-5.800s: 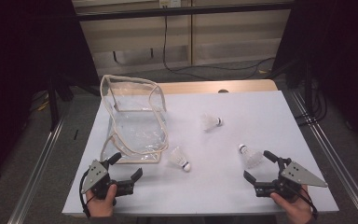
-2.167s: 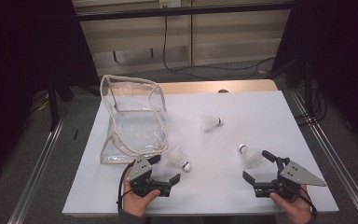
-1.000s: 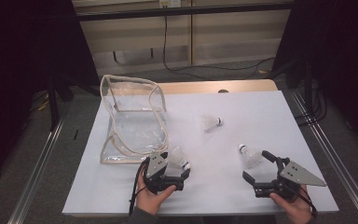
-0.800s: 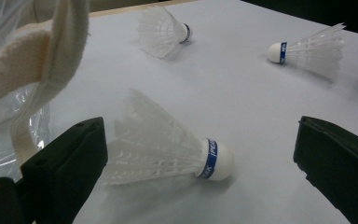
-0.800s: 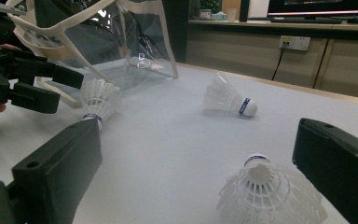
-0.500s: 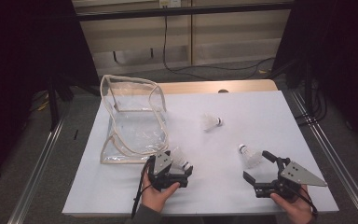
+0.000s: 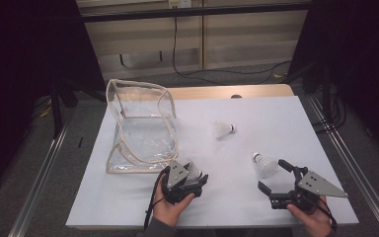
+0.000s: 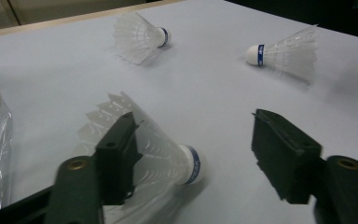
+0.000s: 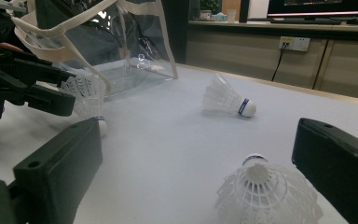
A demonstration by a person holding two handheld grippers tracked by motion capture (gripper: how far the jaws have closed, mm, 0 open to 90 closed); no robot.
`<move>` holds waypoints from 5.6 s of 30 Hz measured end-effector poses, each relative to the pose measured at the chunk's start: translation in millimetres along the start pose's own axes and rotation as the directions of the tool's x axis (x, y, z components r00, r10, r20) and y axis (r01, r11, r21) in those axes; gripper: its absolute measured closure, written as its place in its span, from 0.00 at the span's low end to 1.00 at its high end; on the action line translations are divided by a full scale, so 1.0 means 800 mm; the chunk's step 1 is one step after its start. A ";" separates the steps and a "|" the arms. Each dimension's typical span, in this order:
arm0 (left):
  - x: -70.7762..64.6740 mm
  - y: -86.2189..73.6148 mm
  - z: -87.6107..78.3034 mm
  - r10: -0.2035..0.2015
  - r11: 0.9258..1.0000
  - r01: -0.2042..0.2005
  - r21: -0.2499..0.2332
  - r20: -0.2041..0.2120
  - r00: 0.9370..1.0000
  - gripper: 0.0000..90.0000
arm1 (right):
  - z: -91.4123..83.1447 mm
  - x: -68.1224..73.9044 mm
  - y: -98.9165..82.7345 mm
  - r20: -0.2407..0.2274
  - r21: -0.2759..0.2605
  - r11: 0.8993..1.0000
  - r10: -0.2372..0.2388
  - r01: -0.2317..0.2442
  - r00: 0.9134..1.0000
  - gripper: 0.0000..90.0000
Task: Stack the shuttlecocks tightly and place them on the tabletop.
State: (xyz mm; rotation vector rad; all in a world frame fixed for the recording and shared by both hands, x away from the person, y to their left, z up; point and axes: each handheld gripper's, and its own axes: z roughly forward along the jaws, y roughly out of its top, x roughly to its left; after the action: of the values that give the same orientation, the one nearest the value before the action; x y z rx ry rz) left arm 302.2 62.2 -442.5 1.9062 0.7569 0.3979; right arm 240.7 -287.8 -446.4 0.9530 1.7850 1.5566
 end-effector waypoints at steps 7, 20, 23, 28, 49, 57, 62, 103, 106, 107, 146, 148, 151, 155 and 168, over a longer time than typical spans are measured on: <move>-0.001 0.004 0.005 -0.026 1.000 0.026 0.002 0.015 1.000 0.70 | 0.000 0.000 0.000 -0.001 -0.001 1.000 -0.002 0.002 1.000 0.01; -0.007 0.012 0.018 -0.023 1.000 0.022 0.013 0.041 0.999 0.89 | -0.003 -0.002 0.000 0.005 -0.005 1.000 0.004 -0.004 1.000 0.02; -0.009 0.014 0.021 -0.026 1.000 0.025 0.019 0.038 0.999 0.92 | -0.002 -0.002 0.001 0.003 -0.004 1.000 -0.002 0.003 1.000 0.02; -0.009 0.016 0.024 -0.020 1.000 0.020 0.020 0.023 1.000 0.98 | -0.003 -0.002 0.000 0.004 -0.004 1.000 0.003 -0.003 1.000 0.02; -0.010 0.038 0.041 -0.037 0.999 0.038 0.001 -0.037 0.999 0.99 | -0.003 -0.003 0.001 0.001 -0.006 1.000 0.006 -0.006 1.000 0.02; -0.006 0.046 0.048 -0.041 0.999 0.042 0.002 -0.058 0.997 0.99 | -0.003 -0.002 0.000 -0.002 -0.005 1.000 0.009 -0.009 1.000 0.02; -0.002 0.051 0.055 -0.035 0.999 0.036 0.007 -0.072 0.997 0.99 | -0.003 -0.003 0.000 -0.004 -0.009 1.000 0.011 -0.011 1.000 0.02; 0.013 0.073 0.096 -0.026 1.000 0.028 0.008 -0.193 0.981 0.98 | -0.004 -0.004 0.001 -0.005 -0.012 1.000 0.010 -0.010 1.000 0.02; 0.015 0.075 0.099 -0.030 0.999 0.032 0.003 -0.217 0.976 0.98 | -0.004 -0.003 0.001 -0.006 -0.012 1.000 0.009 -0.009 1.000 0.02; 0.016 0.076 0.099 -0.032 0.999 0.033 0.001 -0.224 0.974 0.98 | -0.004 -0.003 0.001 -0.007 -0.012 1.000 0.010 -0.010 1.000 0.02; 0.040 0.079 0.116 -0.023 0.997 0.043 0.058 -0.311 0.950 0.98 | -0.004 -0.004 0.001 -0.012 -0.011 1.000 0.008 -0.008 1.000 0.02; 0.041 0.079 0.116 -0.022 0.997 0.043 0.057 -0.320 0.947 0.98 | -0.004 -0.003 0.001 -0.012 -0.010 1.000 0.009 -0.009 1.000 0.02; 0.042 0.079 0.117 -0.013 0.997 0.037 0.065 -0.330 0.944 0.98 | -0.004 -0.003 0.000 -0.013 -0.007 1.000 0.012 -0.012 1.000 0.02; 0.043 0.078 0.119 0.002 0.997 0.027 0.078 -0.349 0.937 0.98 | -0.004 -0.004 0.000 -0.013 -0.010 1.000 0.011 -0.012 1.000 0.02; 0.045 0.074 0.124 0.027 0.994 0.014 0.108 -0.367 0.930 0.96 | -0.004 -0.004 0.000 -0.018 -0.010 1.000 0.015 -0.015 1.000 0.02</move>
State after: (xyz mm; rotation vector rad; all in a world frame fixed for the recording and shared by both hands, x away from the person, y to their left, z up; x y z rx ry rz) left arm 405.2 -0.1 -435.2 1.9599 1.0360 0.7465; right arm 239.8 -292.1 -446.0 0.9528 1.7842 1.5872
